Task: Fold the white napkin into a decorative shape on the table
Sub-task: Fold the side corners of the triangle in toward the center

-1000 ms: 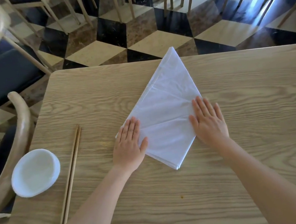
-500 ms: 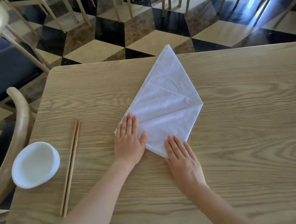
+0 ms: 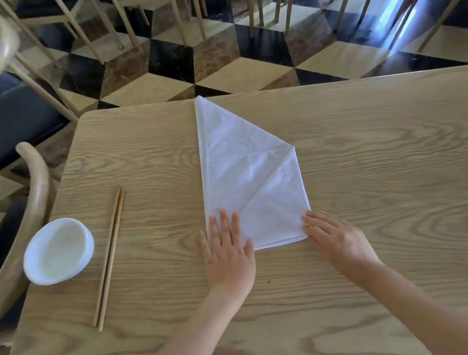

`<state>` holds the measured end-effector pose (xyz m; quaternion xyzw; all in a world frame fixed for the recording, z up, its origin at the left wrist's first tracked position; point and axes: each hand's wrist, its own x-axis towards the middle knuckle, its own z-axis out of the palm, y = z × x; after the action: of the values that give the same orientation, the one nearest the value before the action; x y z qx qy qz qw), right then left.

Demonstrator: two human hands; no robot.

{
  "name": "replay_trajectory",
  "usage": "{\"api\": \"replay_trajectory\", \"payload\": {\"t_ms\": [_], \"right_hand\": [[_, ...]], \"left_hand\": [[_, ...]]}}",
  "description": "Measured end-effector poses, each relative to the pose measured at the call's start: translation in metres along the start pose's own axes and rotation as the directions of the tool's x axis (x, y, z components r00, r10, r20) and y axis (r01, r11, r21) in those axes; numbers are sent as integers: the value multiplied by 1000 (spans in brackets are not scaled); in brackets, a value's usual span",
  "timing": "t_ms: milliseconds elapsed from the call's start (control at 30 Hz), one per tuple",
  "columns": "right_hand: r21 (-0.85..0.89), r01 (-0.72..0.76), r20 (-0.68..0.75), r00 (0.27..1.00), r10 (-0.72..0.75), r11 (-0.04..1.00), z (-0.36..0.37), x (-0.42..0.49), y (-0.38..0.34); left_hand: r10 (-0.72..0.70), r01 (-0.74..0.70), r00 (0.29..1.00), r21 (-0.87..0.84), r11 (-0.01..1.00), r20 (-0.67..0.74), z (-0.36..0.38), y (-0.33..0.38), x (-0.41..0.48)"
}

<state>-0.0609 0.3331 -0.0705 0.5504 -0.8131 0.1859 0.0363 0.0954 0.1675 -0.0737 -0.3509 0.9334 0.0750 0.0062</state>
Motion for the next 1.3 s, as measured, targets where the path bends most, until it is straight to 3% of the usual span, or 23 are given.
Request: {"api": "replay_trajectory", "payload": {"t_ms": [167, 267, 400, 533, 600, 733, 967, 1067, 1200, 1300], "right_hand": [[44, -117, 78, 990, 113, 992, -25, -11, 43], [20, -158, 72, 985, 156, 987, -30, -10, 54], [0, -237, 30, 971, 237, 972, -17, -3, 25], [11, -298, 208, 934, 289, 955, 12, 27, -28], [-17, -355, 281, 895, 346, 935, 23, 46, -30], [-90, -445, 275, 849, 451, 891, 28, 84, 0], [-115, -536, 199, 813, 548, 836, 29, 136, 37], [-91, -547, 93, 827, 554, 832, 33, 140, 38], [-29, -559, 5, 829, 560, 828, 43, 136, 38], [14, -569, -82, 819, 568, 822, 46, 135, 39]], "left_hand": [[372, -374, 925, 23, 927, 74, 7, 12, -3], [447, -452, 889, 28, 892, 101, 10, 16, -1], [451, -453, 888, -4, 892, 95, 11, 16, -1], [451, -452, 887, -3, 892, 99, 10, 18, -1], [451, -452, 887, -12, 892, 96, 10, 17, -2], [446, -447, 888, -13, 894, 111, 11, 17, -2], [477, -478, 873, -18, 878, 97, 9, 16, -2], [476, -469, 879, -137, 872, 21, -1, 18, 12], [415, -424, 906, -142, 895, -88, -12, 26, 98], [404, -400, 915, -99, 911, 20, -26, 36, 174]]}}
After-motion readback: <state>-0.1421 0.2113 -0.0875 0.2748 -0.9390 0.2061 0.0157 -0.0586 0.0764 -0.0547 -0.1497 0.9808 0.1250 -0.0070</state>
